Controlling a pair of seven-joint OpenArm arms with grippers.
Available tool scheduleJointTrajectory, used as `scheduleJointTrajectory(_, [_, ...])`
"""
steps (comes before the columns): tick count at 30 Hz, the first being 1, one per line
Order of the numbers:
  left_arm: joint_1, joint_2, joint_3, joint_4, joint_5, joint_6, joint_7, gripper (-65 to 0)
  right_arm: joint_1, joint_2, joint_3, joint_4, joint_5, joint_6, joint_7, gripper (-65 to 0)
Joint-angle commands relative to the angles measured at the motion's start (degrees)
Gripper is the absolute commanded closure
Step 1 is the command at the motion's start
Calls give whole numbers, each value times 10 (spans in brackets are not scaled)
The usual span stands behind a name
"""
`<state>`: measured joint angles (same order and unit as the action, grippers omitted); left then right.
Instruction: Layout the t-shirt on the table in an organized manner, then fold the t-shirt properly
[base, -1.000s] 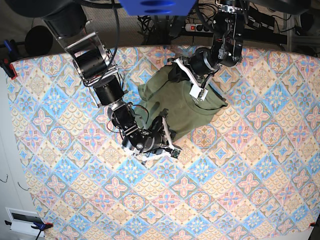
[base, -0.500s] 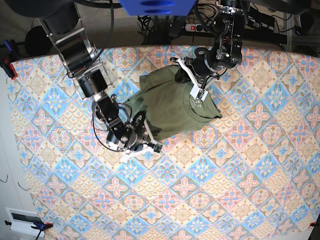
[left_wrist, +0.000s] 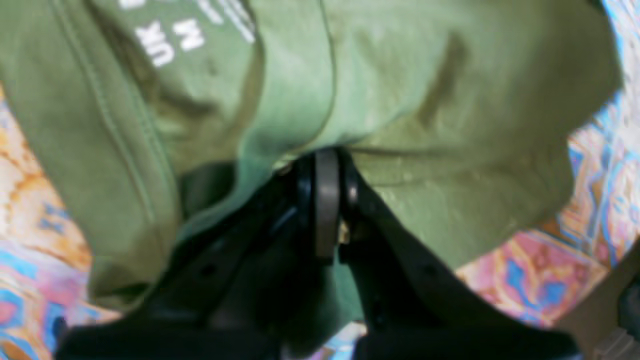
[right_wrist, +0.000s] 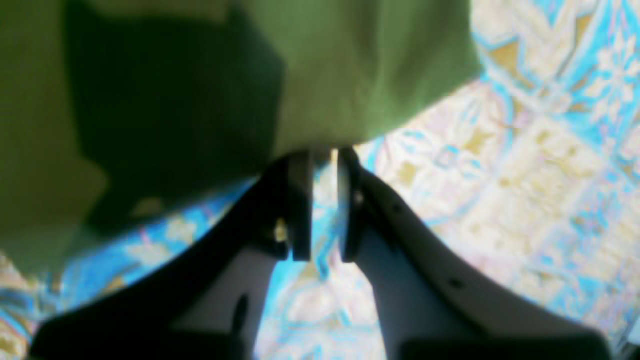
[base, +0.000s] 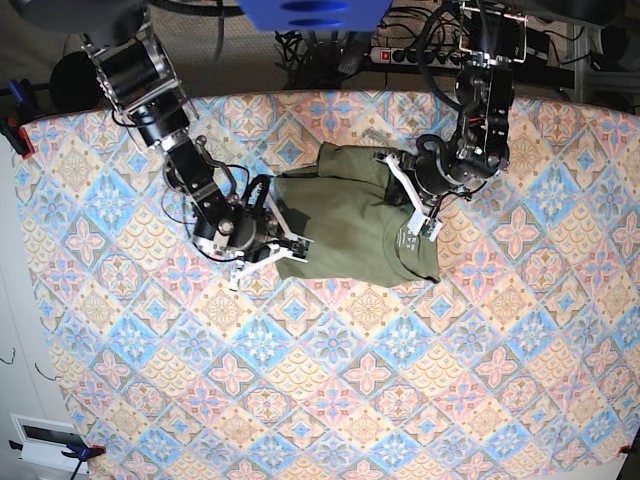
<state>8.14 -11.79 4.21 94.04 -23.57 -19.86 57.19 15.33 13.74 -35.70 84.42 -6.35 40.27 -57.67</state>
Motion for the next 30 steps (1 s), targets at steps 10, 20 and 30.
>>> scheduleJointTrajectory(10, [-88, -22, 32, -14, -4, -1, -9, 0, 5, 21, 77, 52, -3, -3, 2, -86])
scheduleJointTrajectory(20, [-7, -39, -1, 89, -10, -1, -8, 0, 65, -73, 113, -46, -3, -3, 9, -2])
scheduleJointTrajectory(30, [83, -36, -11, 140, -9, -1, -8, 0, 135, -102, 112, -201, -4, -3, 110, -2])
